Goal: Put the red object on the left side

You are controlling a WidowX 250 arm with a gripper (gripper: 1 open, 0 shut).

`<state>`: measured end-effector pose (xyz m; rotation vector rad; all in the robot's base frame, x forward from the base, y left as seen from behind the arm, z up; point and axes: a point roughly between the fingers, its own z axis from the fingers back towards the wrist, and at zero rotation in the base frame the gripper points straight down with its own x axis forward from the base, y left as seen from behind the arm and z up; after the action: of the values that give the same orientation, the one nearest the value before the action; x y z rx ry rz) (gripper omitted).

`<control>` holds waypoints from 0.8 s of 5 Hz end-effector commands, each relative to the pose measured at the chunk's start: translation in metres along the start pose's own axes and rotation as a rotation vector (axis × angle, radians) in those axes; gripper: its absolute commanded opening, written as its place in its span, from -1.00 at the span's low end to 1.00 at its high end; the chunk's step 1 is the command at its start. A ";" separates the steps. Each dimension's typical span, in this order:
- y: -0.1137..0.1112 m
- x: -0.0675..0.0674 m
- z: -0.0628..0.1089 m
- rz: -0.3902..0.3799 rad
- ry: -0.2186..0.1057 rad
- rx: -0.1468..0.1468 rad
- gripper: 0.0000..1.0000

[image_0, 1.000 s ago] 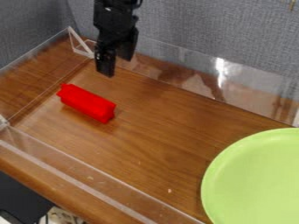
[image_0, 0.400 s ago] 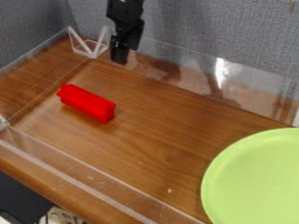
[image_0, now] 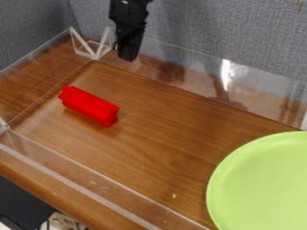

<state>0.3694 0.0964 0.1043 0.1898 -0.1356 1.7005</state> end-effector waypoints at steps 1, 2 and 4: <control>0.002 0.014 0.041 0.043 0.001 -0.075 -1.00; 0.001 0.023 0.046 0.075 0.007 -0.075 -1.00; -0.002 0.024 0.040 -0.012 0.023 -0.101 1.00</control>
<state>0.3709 0.1051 0.1136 0.1535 -0.1186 1.6659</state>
